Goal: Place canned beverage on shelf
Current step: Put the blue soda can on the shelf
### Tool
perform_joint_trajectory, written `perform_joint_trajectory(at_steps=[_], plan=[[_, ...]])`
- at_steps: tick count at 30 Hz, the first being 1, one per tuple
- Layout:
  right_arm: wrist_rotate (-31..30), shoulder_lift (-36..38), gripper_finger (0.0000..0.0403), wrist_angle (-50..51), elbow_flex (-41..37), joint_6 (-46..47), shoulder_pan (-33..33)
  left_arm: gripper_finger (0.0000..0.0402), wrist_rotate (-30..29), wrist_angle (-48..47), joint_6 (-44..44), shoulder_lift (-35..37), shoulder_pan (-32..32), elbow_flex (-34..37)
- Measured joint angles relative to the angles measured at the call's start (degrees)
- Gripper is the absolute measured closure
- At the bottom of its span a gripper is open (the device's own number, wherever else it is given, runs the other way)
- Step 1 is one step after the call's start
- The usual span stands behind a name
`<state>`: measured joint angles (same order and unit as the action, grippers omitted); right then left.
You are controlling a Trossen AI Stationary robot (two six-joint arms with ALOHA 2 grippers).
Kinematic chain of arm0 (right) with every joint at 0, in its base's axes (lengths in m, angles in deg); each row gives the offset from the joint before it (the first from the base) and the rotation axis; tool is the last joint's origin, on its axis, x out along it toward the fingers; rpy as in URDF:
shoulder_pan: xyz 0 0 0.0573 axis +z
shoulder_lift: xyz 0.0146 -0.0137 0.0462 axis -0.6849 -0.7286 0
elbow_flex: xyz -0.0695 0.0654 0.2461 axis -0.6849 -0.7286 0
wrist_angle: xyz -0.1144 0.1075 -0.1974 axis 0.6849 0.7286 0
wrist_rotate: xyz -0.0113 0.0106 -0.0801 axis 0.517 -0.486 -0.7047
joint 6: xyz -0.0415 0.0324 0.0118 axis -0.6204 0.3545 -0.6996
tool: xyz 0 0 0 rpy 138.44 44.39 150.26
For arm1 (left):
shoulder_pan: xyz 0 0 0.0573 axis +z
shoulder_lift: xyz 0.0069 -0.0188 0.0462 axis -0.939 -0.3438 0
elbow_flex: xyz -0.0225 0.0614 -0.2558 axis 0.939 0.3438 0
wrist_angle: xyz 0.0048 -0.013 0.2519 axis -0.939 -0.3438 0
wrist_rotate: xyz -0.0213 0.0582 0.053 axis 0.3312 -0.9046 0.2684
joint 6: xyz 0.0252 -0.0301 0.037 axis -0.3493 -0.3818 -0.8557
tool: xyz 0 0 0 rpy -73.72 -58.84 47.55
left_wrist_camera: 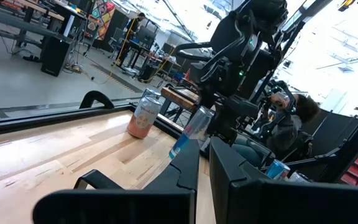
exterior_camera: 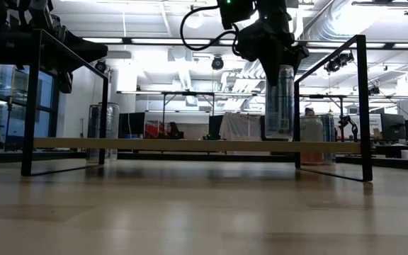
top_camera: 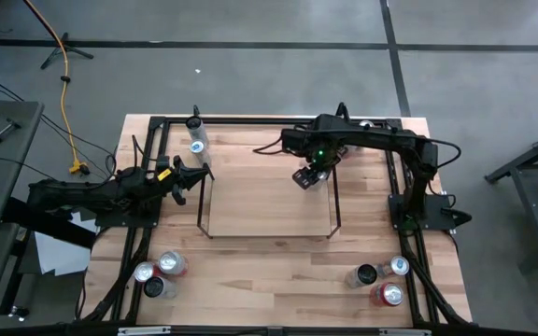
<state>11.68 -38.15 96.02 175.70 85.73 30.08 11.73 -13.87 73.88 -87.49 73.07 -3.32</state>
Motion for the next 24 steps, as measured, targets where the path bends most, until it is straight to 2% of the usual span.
perform_joint_trajectory(at_steps=[11, 17, 24], plan=[[-1.0, -0.5, 0.0164, 0.1, 0.0, -0.6, 0.0, 0.0401, 0.0, 0.0, 0.0, 0.0, 0.0, 0.0], [1.2, -1.7, 0.0164, 0.3, 0.0, -2.3, 0.0, 0.0401, 0.0, 0.0, 0.0, 0.0, 0.0, 0.0], [0.8, -2.3, 0.0164, -0.8, 0.0, -2.5, 0.0, 0.0401, 0.0, 0.0, 0.0, 0.0, 0.0, 0.0]])
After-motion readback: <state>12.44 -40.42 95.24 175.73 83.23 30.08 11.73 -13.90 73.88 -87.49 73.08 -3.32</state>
